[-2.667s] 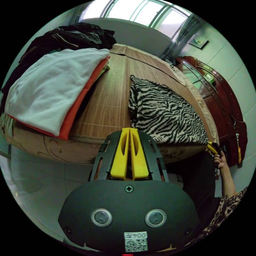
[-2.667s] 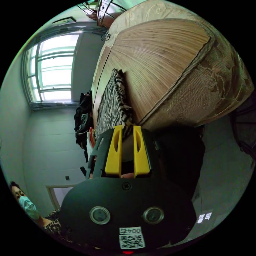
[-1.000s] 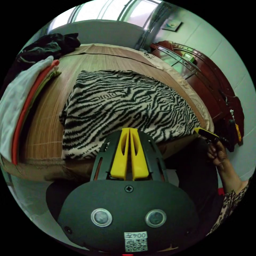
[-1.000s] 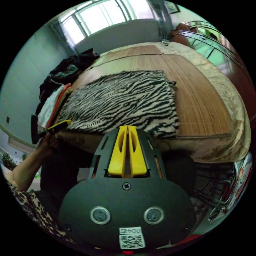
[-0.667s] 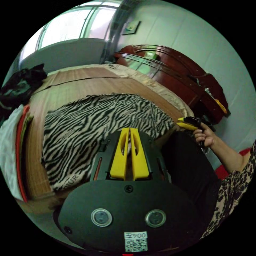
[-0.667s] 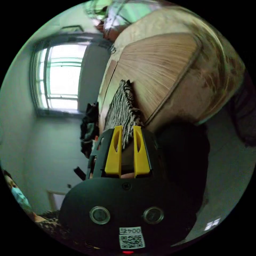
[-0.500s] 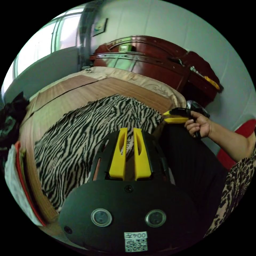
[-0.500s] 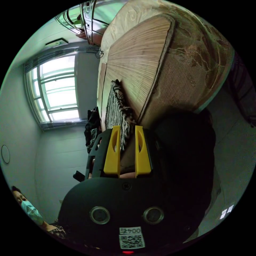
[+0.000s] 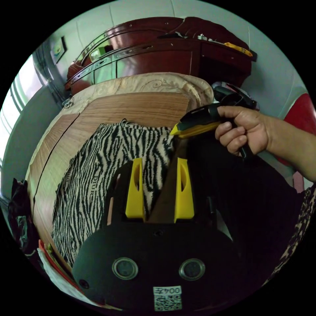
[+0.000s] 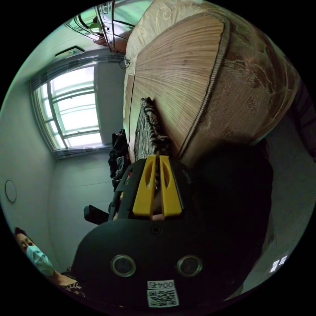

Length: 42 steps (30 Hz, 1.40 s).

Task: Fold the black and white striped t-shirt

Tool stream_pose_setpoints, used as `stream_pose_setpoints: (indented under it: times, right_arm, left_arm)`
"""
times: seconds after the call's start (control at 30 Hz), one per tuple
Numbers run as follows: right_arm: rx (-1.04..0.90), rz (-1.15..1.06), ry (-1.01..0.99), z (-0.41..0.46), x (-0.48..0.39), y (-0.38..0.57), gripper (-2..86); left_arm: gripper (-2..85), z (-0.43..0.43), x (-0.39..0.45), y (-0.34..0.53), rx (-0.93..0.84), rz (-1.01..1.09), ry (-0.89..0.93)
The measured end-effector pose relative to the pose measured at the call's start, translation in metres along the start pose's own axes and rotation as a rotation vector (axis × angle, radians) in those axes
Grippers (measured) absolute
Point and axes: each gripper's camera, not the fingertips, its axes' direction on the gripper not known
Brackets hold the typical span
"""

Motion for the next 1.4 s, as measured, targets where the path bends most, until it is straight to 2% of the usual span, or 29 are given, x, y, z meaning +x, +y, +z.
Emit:
stream_pose_setpoints:
  times: [0.27, 0.43, 0.5, 0.6, 0.73, 0.97, 1.23, 1.4]
  right_arm:
    - [-0.042, -0.075, -0.018, -0.007, -0.019, -0.012, 2.6]
    - [-0.086, -0.129, -0.019, -0.010, -0.030, -0.023, 3.0]
    - [-0.079, -0.163, -0.025, -0.015, -0.034, -0.027, 3.6]
    - [-0.062, -0.173, -0.048, -0.030, -0.029, -0.047, 7.9]
    - [-0.137, -0.110, -0.112, -0.032, -0.018, -0.097, 17.0]
    - [-0.256, -0.090, -0.083, -0.005, -0.050, -0.186, 18.5]
    - [-0.399, -0.113, 0.028, 0.038, -0.094, -0.268, 15.6]
    - [-0.445, -0.139, 0.084, 0.049, -0.126, -0.297, 7.1]
  left_arm:
    - [13.1, 0.034, 0.036, -0.063, -0.066, 0.064, -0.066]
    - [3.6, 0.052, 0.042, -0.089, -0.133, -0.002, -0.197]
    - [2.4, 0.049, 0.037, -0.093, -0.124, -0.039, -0.172]
    - [1.6, 0.038, 0.028, -0.089, -0.091, -0.107, -0.140]
    - [1.5, 0.017, 0.015, -0.078, -0.030, -0.160, -0.125]
    - [1.9, -0.007, -0.002, -0.055, 0.035, -0.212, -0.117]
    - [2.2, -0.010, -0.020, -0.012, 0.068, -0.253, -0.091]
    - [2.3, -0.011, -0.038, 0.025, 0.089, -0.293, -0.073]
